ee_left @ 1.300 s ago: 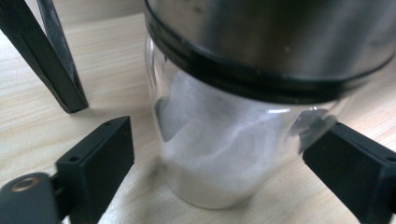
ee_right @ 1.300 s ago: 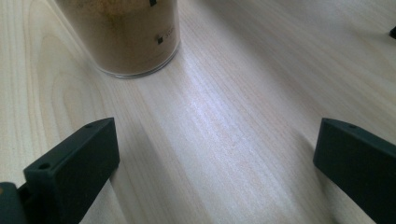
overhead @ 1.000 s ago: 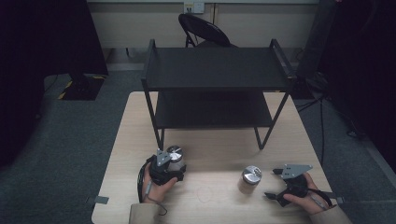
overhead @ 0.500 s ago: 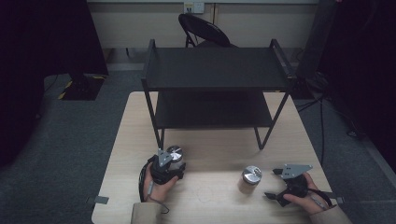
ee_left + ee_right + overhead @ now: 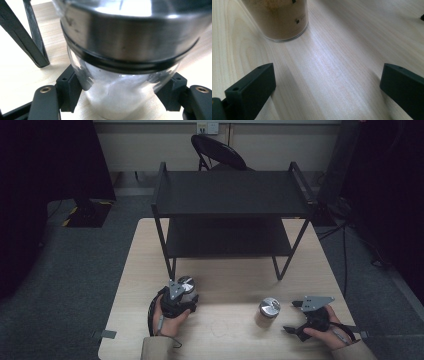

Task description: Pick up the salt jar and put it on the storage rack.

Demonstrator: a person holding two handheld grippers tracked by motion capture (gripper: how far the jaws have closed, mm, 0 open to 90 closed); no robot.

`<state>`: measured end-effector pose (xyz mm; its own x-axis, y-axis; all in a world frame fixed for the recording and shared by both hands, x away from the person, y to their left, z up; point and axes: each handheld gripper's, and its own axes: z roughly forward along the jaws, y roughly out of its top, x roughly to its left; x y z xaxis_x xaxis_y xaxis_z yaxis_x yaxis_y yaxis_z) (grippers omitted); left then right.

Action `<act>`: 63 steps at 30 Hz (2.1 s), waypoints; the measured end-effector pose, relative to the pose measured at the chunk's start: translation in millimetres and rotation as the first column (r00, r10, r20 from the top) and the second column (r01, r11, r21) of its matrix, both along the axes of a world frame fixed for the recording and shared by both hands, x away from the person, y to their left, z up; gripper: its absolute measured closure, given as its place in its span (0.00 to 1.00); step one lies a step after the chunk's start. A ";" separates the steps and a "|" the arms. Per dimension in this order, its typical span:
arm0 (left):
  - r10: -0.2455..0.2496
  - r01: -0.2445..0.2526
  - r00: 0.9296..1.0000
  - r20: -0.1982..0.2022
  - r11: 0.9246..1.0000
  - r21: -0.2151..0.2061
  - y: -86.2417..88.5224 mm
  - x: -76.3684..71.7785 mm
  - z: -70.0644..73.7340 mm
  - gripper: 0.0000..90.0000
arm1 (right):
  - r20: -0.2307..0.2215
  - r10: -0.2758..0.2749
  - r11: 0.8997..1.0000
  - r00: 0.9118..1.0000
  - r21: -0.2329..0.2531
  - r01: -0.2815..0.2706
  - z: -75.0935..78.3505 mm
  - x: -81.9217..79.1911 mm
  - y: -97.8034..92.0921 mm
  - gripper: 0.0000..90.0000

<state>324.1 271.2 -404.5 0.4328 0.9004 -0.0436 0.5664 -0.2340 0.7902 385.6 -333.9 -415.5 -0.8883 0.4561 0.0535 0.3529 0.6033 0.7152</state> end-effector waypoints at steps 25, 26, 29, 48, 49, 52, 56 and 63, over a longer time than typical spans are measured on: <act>-0.081 0.082 0.996 0.020 0.997 -0.005 2.5 -2.9 30.9 0.34 | 0.000 0.000 1.000 1.000 0.000 0.000 0.0 0.0 0.0 0.00; -0.087 0.087 0.996 0.020 0.996 -0.004 1.9 -2.0 32.3 0.34 | -0.001 0.000 1.000 1.000 0.000 0.000 0.0 0.0 0.0 0.00; -0.105 0.105 0.994 0.015 0.994 0.003 -0.8 1.2 38.2 0.34 | 0.000 0.000 1.000 1.000 0.000 0.000 0.0 0.0 0.0 0.00; -0.178 0.178 0.984 0.013 0.984 -0.021 -8.8 13.9 71.7 0.34 | -0.001 -0.001 1.000 1.000 0.001 0.001 -0.1 -0.1 0.0 0.00; -0.178 0.178 0.984 0.014 0.984 -0.019 -9.7 14.3 73.9 0.34 | -0.001 -0.001 1.000 1.000 0.001 0.001 0.0 -0.1 0.1 0.00; -0.180 0.180 0.984 0.016 0.983 -0.025 -10.7 16.1 80.1 0.34 | 0.000 0.000 1.000 1.000 0.000 0.000 0.0 0.0 0.0 0.00; -0.178 0.178 0.984 0.016 0.984 -0.019 -12.5 18.6 89.5 0.34 | 0.000 0.000 1.000 1.000 0.000 0.000 0.0 0.0 0.0 0.00; -0.176 0.176 0.984 0.009 0.984 -0.012 -15.3 23.4 103.3 0.34 | 0.000 0.000 1.000 1.000 0.000 0.000 0.0 0.0 0.0 0.00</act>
